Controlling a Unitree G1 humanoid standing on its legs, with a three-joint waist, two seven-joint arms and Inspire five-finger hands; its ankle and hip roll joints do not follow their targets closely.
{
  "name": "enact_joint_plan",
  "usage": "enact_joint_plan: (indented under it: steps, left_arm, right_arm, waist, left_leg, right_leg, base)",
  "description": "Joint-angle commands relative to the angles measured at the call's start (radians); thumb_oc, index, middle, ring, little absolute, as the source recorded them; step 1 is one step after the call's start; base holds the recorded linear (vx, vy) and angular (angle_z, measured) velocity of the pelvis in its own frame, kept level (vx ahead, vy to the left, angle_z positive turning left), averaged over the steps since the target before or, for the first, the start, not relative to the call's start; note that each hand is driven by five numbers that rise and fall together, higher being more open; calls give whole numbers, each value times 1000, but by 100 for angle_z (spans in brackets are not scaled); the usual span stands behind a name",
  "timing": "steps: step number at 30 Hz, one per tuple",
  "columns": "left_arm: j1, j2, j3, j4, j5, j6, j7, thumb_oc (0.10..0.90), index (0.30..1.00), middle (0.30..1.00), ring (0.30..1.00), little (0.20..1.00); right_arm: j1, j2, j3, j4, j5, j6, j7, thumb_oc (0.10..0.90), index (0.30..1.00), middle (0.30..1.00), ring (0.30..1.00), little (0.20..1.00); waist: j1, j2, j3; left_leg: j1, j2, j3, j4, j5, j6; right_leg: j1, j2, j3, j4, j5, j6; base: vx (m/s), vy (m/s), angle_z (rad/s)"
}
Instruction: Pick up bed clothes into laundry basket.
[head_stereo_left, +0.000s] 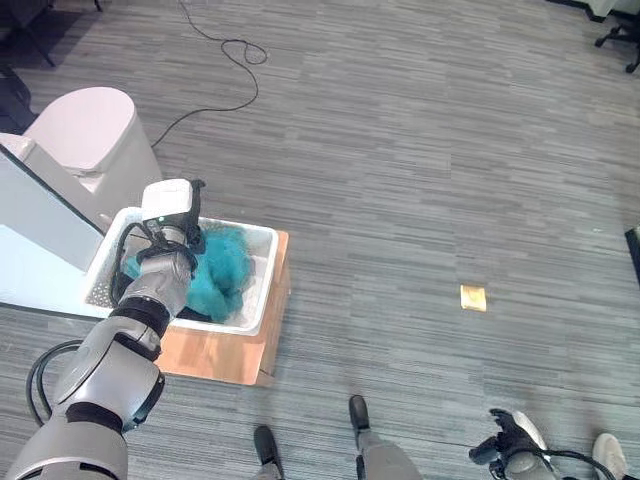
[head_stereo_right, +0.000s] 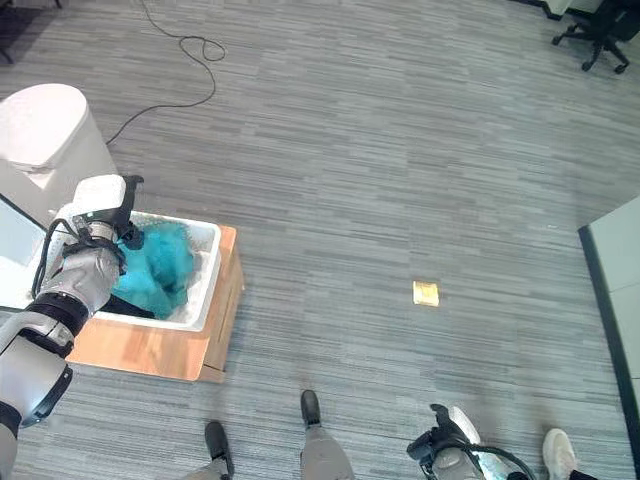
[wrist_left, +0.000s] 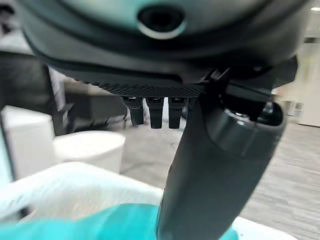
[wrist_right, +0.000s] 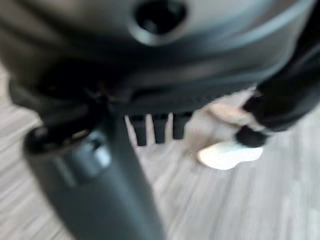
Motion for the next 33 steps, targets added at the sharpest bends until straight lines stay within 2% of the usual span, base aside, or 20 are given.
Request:
enact_joint_plan:
  steps: [1,8,12,15,18,19,20,21,22,23,24,25,26,27,29,30,33]
  left_arm:
    - [-285,44,-13,107,5,-18,16,800,900,900,900,900]
    - [-305,90,-28,96,14,-31,-2,800,900,900,900,900]
    - [-305,148,4,-42,-16,-27,68,800,900,900,900,900]
    - [-255,207,62,-204,-41,-30,152,800,900,900,900,900]
    - [-144,274,165,-382,-46,-24,219,800,900,900,900,900]
    - [-77,275,229,-442,-45,-19,268,800,900,900,900,900]
    - [-69,275,236,-448,-44,-17,268,800,900,900,900,900]
    - [2,274,283,-482,-20,-17,299,800,900,900,900,900]
    - [6,274,286,-484,-20,-17,298,800,900,900,900,900]
    - [34,270,304,-493,-11,-13,308,800,900,900,900,900]
    - [55,264,316,-486,1,-11,320,800,900,900,900,900]
    - [81,263,334,-484,8,-9,325,800,900,900,900,900]
    - [145,262,373,-470,5,-8,332,800,900,900,900,900]
    - [152,262,378,-473,6,-8,331,800,900,900,900,900]
    - [220,290,415,-461,20,1,337,800,900,900,900,900]
    - [261,295,423,-461,39,6,336,800,900,900,900,900]
    - [425,288,495,-461,61,0,325,800,900,900,900,900]
  right_arm:
    - [-16,-21,13,42,-25,22,-19,800,900,900,900,900]
    - [23,6,21,40,-29,15,0,800,900,900,900,900]
    - [44,15,23,0,-27,-1,0,800,900,900,900,900]
    - [50,27,19,-39,-23,-15,-3,800,900,900,900,900]
    - [56,35,19,-76,-26,-21,-8,800,900,900,900,900]
    - [55,46,15,-108,-26,-22,-12,800,900,900,900,900]
    - [56,43,17,-109,-27,-22,-12,800,900,900,900,900]
    - [71,49,14,-132,-25,-27,-8,800,900,900,900,900]
    - [72,47,15,-132,-25,-27,-8,800,900,900,900,900]
    - [80,45,14,-136,-21,-27,-9,800,900,900,900,900]
    - [87,44,12,-136,-11,-28,-9,800,900,900,900,900]
    - [92,39,10,-134,-6,-27,-10,800,900,900,900,900]
    - [89,42,9,-134,4,-24,-9,800,900,900,900,900]
    - [89,41,11,-133,4,-25,-9,800,900,900,900,900]
    - [73,44,16,-124,-4,-20,-7,800,900,900,900,900]
    - [60,49,15,-117,-6,-21,-10,800,900,900,900,900]
    - [57,52,18,-124,-10,-31,-21,800,900,900,900,900]
  waist:
    - [35,27,-73]
    - [42,38,-82]
    - [62,39,-85]
    - [86,35,-80]
    - [114,38,-76]
    - [129,36,-61]
    - [126,38,-62]
    - [115,46,-55]
    - [115,46,-60]
    - [111,46,-63]
    - [108,48,-62]
    - [109,46,-68]
    - [133,36,-74]
    - [128,36,-74]
    - [157,34,-90]
    - [181,26,-96]
    - [199,10,-110]
  left_leg:
    - [24,-9,-7,7,-104,-18]
    - [45,-18,-15,7,-112,-15]
    - [58,-25,-31,7,-113,-10]
    - [65,-29,-57,7,-110,-5]
    - [67,-32,-87,7,-104,1]
    - [53,-34,-123,7,-88,4]
    - [53,-34,-124,7,-89,4]
    - [31,-44,-175,7,-65,13]
    - [32,-45,-174,7,-75,12]
    - [30,-48,-190,7,-71,16]
    - [25,-56,-228,7,-54,22]
    - [27,-64,-257,7,-61,26]
    - [24,-71,-299,7,-58,26]
    - [26,-73,-301,7,-59,26]
    - [8,-60,-322,7,-37,14]
    - [-9,-50,-331,7,-17,8]
    - [-56,-37,-359,7,17,-12]
  right_leg:
    - [108,-84,-58,5,-141,122]
    - [135,-91,-68,5,-148,124]
    - [160,-93,-80,12,-160,119]
    - [173,-90,-85,45,-179,108]
    - [158,-86,-94,126,-214,94]
    - [139,-61,-65,184,-240,87]
    - [135,-61,-65,191,-244,87]
    - [99,13,85,260,-284,80]
    - [99,11,86,261,-292,79]
    - [95,41,158,282,-309,74]
    - [97,81,256,300,-319,64]
    - [106,100,319,306,-335,54]
    - [139,102,356,273,-342,29]
    - [144,100,353,269,-341,29]
    - [168,82,289,215,-327,22]
    - [188,88,270,187,-332,15]
    - [236,109,230,100,-324,-8]
  base:
    - [50,-24,8]
    - [21,-9,9]
    - [7,-28,13]
    - [-16,-26,22]
    - [-59,-21,22]
    - [-76,-26,32]
    - [-158,-9,38]
    - [-56,8,36]
    - [-53,18,57]
    - [-18,-3,73]
    - [-39,-20,93]
    - [-137,-123,120]
    - [-80,-113,119]
    - [-126,-155,113]
    - [-160,-192,54]
    - [-250,-251,40]
    - [-253,-219,71]
